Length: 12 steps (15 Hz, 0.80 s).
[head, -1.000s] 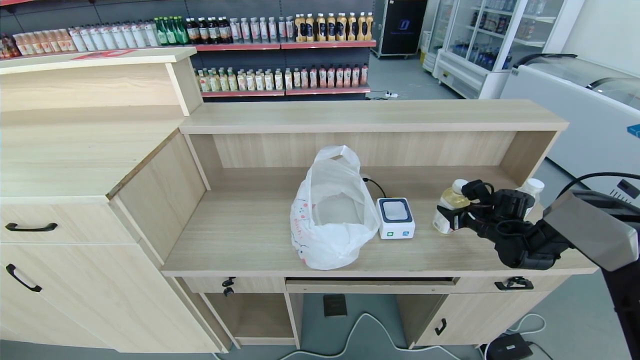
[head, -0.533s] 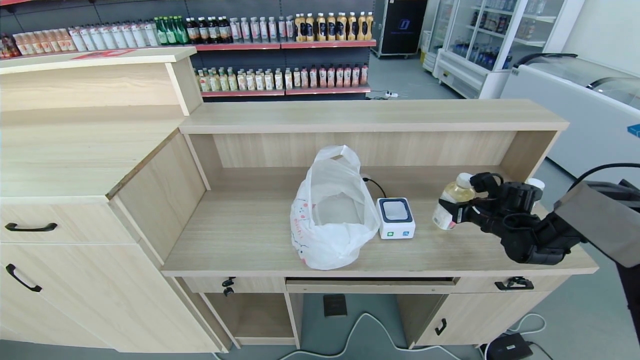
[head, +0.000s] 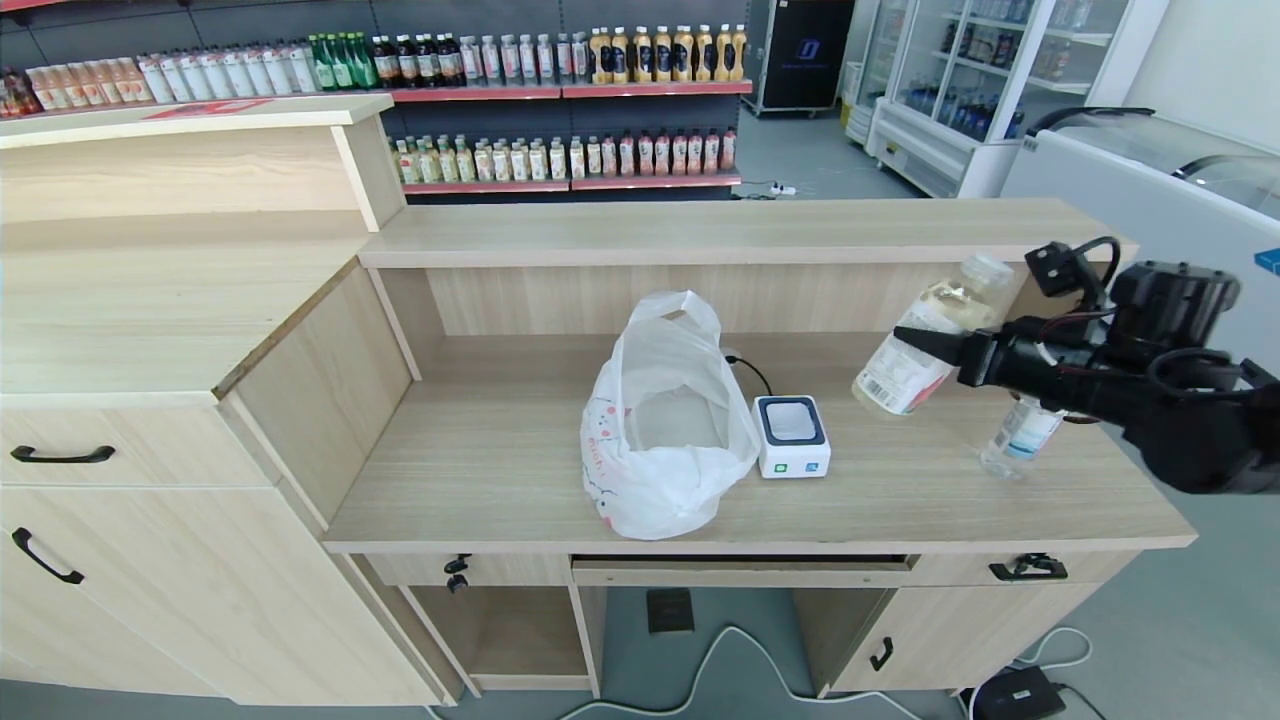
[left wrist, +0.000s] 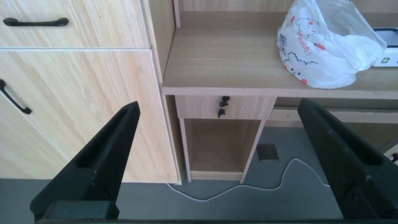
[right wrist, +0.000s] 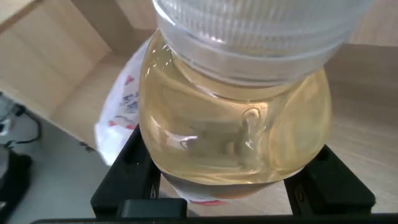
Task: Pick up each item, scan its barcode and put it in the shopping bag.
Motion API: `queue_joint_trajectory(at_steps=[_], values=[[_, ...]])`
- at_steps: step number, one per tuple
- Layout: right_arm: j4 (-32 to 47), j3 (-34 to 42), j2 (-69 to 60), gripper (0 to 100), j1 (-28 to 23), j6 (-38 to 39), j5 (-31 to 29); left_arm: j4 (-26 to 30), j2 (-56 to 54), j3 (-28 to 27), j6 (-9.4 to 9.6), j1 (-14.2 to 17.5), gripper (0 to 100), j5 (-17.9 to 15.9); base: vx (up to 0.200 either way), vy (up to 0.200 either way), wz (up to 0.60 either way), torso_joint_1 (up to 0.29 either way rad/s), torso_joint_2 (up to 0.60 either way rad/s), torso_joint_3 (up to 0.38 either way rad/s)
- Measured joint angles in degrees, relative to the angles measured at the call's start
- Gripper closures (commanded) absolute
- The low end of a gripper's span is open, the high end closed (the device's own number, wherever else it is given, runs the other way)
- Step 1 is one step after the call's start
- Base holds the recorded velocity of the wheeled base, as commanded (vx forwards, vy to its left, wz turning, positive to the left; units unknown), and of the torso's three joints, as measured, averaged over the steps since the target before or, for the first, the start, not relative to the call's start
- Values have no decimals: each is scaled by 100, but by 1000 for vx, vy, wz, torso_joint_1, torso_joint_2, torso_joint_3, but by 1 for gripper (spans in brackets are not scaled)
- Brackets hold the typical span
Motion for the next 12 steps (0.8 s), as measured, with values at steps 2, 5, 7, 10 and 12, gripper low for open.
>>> queue_joint_trajectory(at_steps=[2,5,7,10,12], values=[[295,551,-934,100,59,372,736,0,0,0,0,0,0,2,0,0,0,0,0,0],[802,1011,-2087,100,390,1196,1440,0,0,0,0,0,0,0,0,0,0,0,0,0],[1090,1091,-2667,100,928,1645,1565,0,0,0,0,0,0,2,0,0,0,0,0,0],[1191,1135,-3209,100,1573,2063,1746,0,0,0,0,0,0,5,0,0,0,0,0,0],[1253,1148,-3458,100,1818,2263,2000,0,0,0,0,0,0,2,0,0,0,0,0,0]])
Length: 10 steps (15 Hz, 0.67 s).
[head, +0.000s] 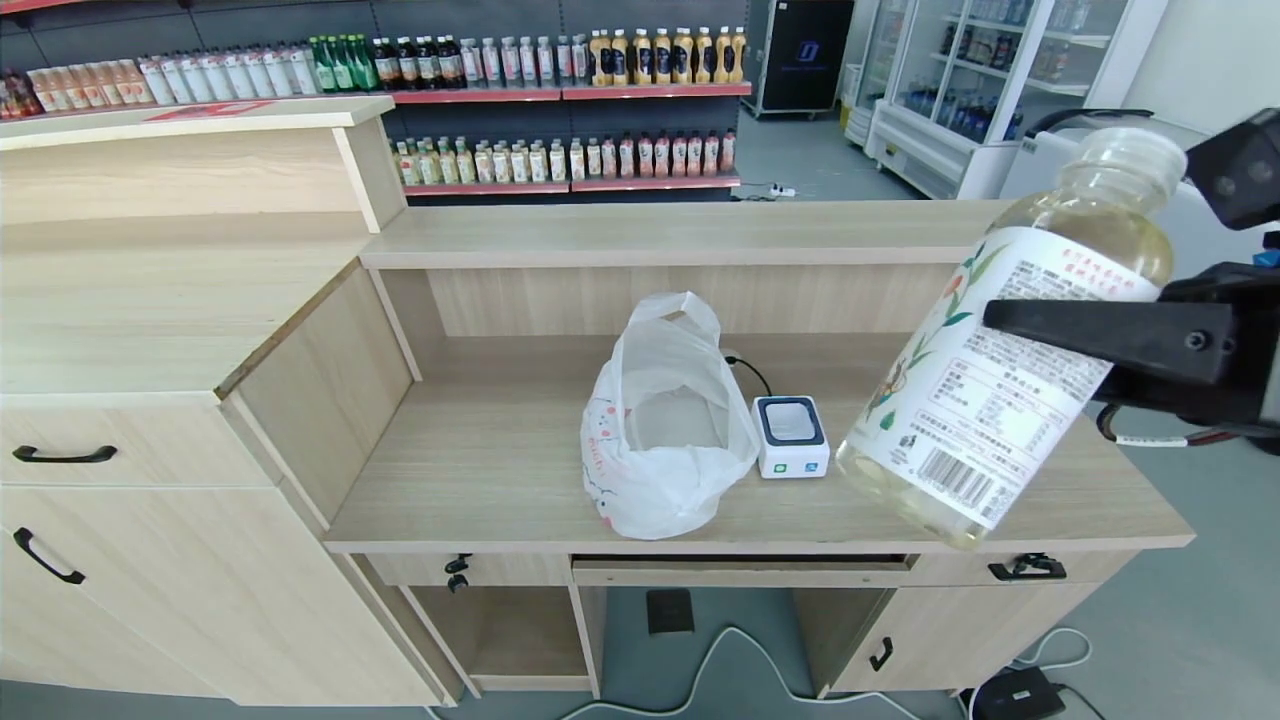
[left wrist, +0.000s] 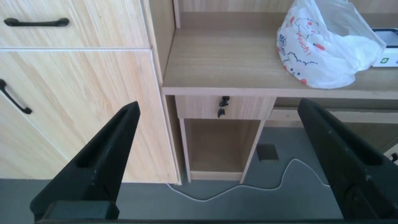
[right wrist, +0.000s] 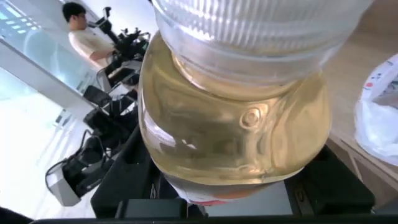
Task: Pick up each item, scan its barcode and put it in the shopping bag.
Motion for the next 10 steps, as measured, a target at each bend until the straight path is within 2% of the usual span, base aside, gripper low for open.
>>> queue_joint_trajectory(at_steps=[7,10], values=[[1259,-96,-653,100,364,37,73,0,0,0,0,0,0,-2,0,0,0,0,0,0],[1334,-396,-688,100,457,63,96,0,0,0,0,0,0,-2,0,0,0,0,0,0]])
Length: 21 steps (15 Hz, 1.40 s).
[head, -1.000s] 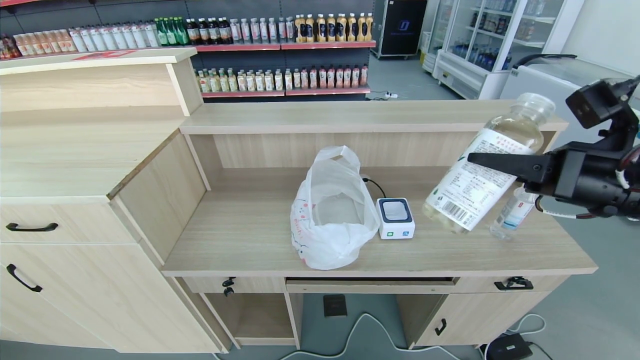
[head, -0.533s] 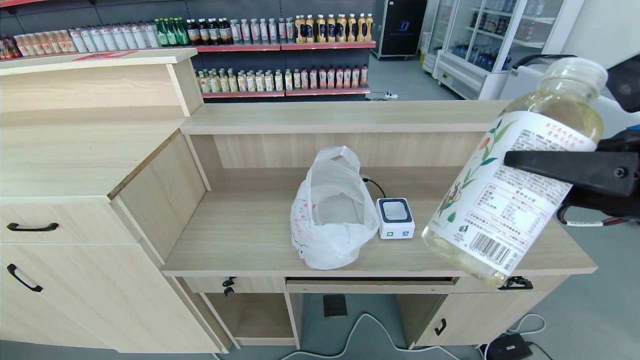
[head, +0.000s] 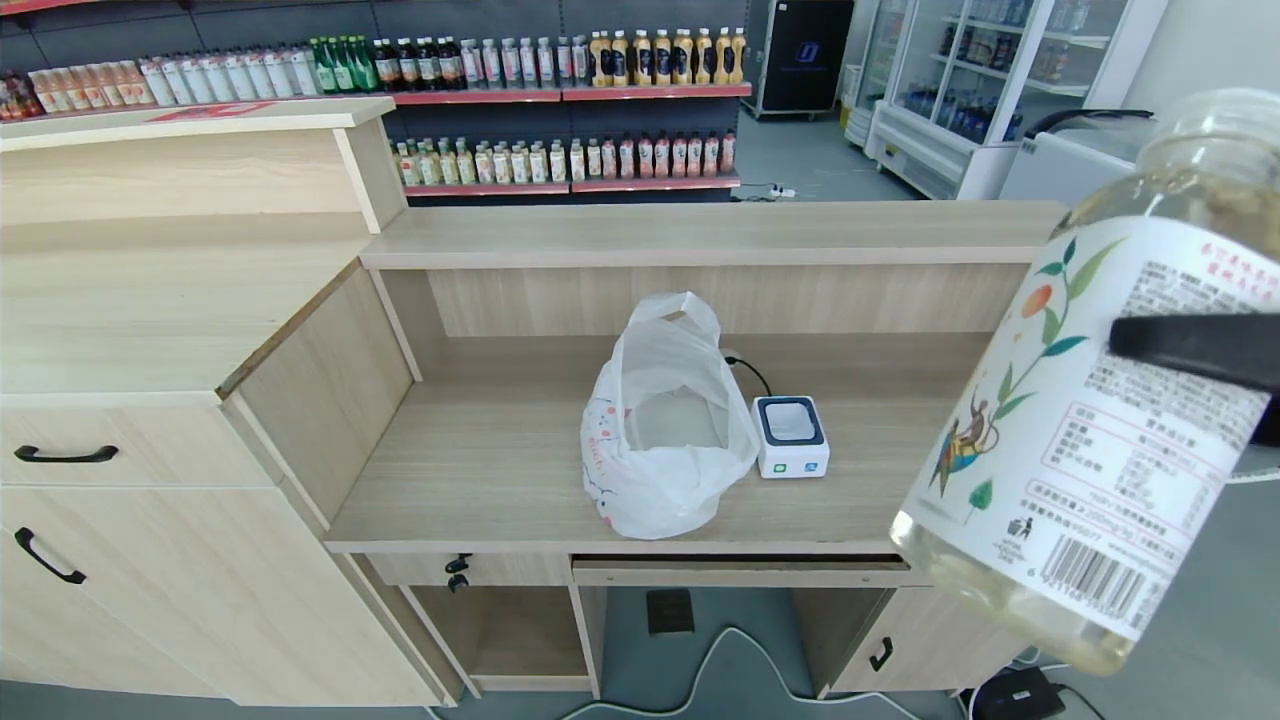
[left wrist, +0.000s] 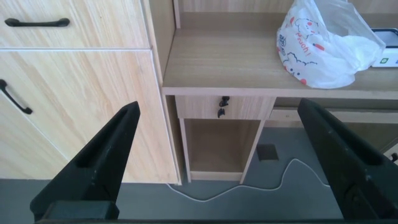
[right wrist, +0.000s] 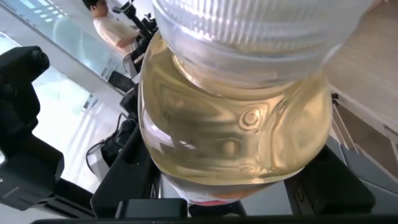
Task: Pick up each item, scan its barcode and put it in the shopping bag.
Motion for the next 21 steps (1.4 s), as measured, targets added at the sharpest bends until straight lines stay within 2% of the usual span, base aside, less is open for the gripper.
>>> queue_joint_trajectory(at_steps=[7,13,21], values=[[178,-651,254,100,95,482,22,0,0,0,0,0,0,2,0,0,0,0,0,0],[266,-679,347,100,408,484,22,0,0,0,0,0,0,0,0,0,0,0,0,0],[352,-640,371,100,513,471,-1,0,0,0,0,0,0,5,0,0,0,0,0,0]])
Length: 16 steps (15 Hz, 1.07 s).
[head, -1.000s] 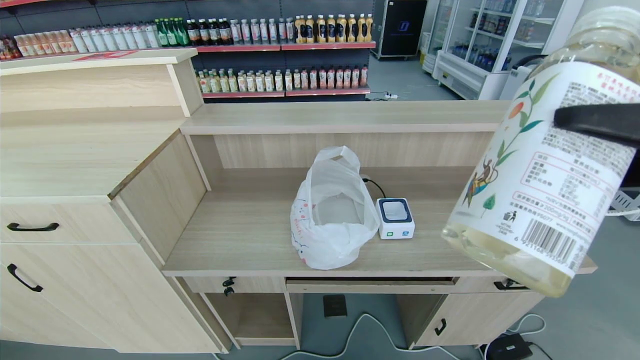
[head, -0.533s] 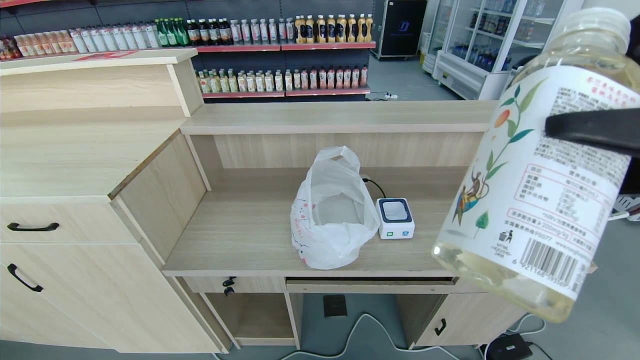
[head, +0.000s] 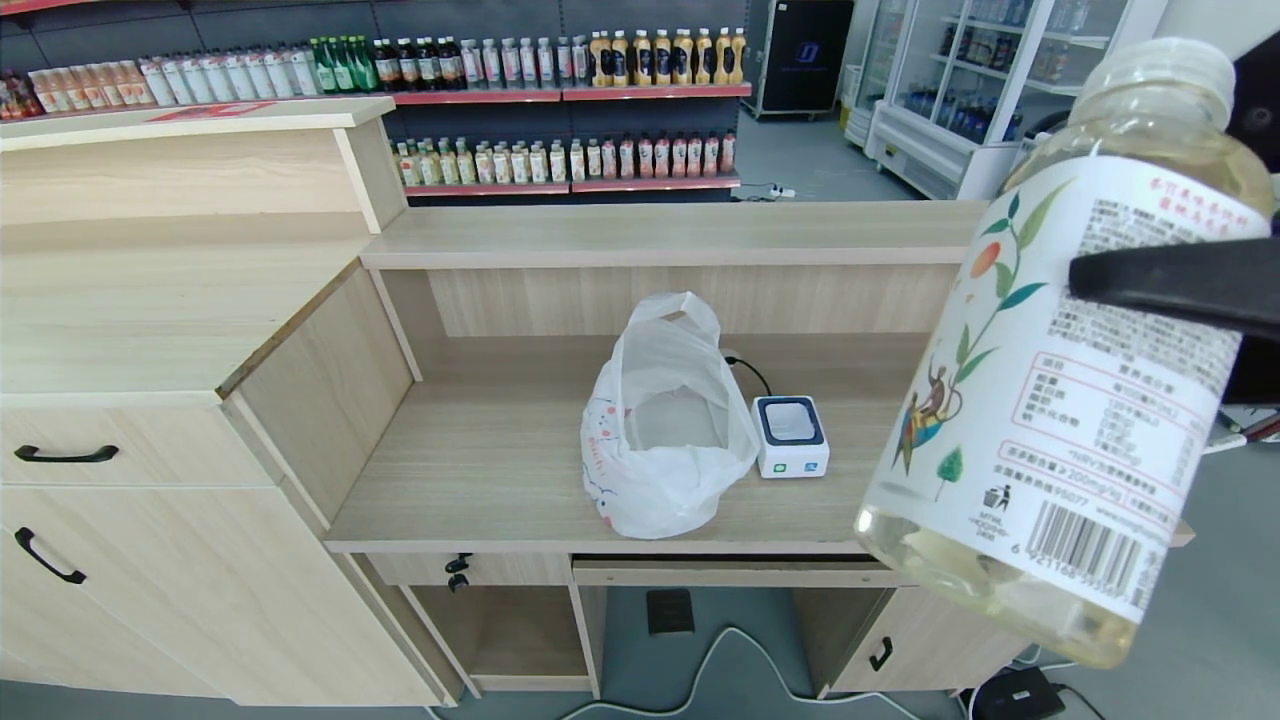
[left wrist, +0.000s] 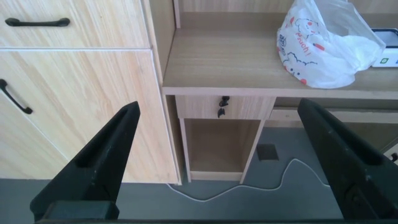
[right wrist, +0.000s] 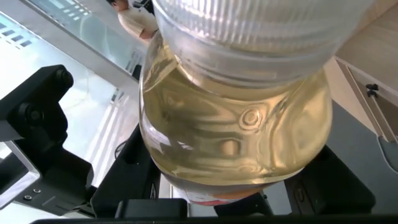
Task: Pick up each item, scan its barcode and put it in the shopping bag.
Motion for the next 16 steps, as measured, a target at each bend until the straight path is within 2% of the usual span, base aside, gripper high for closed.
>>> queue_joint_trajectory(at_steps=[12,14,16], values=[[6,227,-28,100,-295,-640,-57,0,0,0,0,0,0,-2,0,0,0,0,0,0],[23,246,30,100,-449,-1267,-188,0,0,0,0,0,0,-2,0,0,0,0,0,0],[288,279,187,100,-868,-2753,-300,0,0,0,0,0,0,-2,0,0,0,0,0,0]])
